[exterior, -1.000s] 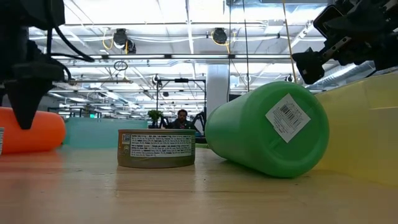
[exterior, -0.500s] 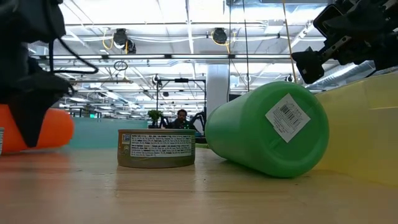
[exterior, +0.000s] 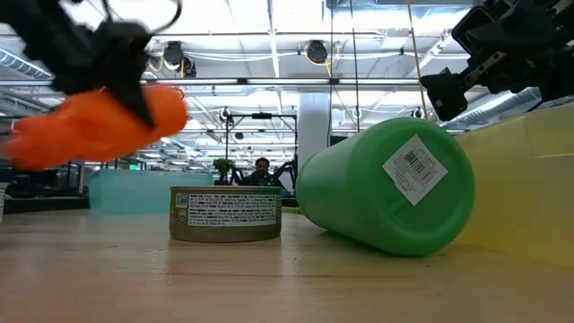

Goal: Pick & Place Food Item
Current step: Put the orange tumbler into the blue bin

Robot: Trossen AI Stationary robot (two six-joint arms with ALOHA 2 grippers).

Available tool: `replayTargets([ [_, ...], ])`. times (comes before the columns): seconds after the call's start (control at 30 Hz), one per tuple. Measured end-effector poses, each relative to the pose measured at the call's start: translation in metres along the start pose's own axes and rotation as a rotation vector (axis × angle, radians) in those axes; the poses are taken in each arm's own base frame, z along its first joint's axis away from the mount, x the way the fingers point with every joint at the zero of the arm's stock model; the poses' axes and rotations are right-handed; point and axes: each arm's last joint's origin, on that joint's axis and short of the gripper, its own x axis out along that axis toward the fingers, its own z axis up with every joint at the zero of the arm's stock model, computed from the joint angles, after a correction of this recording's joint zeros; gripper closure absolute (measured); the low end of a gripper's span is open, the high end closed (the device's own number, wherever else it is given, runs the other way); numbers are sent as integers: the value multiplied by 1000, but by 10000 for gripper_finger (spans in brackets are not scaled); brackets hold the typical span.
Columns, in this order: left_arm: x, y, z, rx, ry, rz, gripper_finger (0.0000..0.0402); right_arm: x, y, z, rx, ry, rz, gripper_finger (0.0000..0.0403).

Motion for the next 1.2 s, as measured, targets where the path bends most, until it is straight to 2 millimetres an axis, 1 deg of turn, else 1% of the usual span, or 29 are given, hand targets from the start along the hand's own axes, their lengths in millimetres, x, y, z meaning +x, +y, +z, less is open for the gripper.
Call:
replayTargets([
  [0.17,-17,-19,37,64,-296,-83,121,0,0,0,0,-1,-4,94],
  [0.27,-20,-23,59,41,-461,-81,120,0,0,0,0,-1,-4,94],
  [0.4,-18,-10,85,13,-565,27,119,0,0,0,3,-1,-4,94],
  [0.53,-10,16,103,-29,-571,210,119,0,0,0,3,-1,-4,94],
  [0.6,-9,31,112,-85,-576,301,119,0,0,0,3,-1,-4,94],
  [0.73,-8,61,122,-259,-579,466,119,0,0,0,3,-1,-4,94],
  [0.83,-11,82,124,-358,-557,590,119,0,0,0,3,-1,-4,94],
  [0.9,-12,91,125,-425,-555,639,119,0,0,0,3,-1,-4,94],
  [1.0,-13,98,126,-509,-550,648,119,0,0,0,1,-1,-4,94],
  [1.2,-9,97,130,-560,-553,606,110,0,0,0,0,-1,-4,94],
])
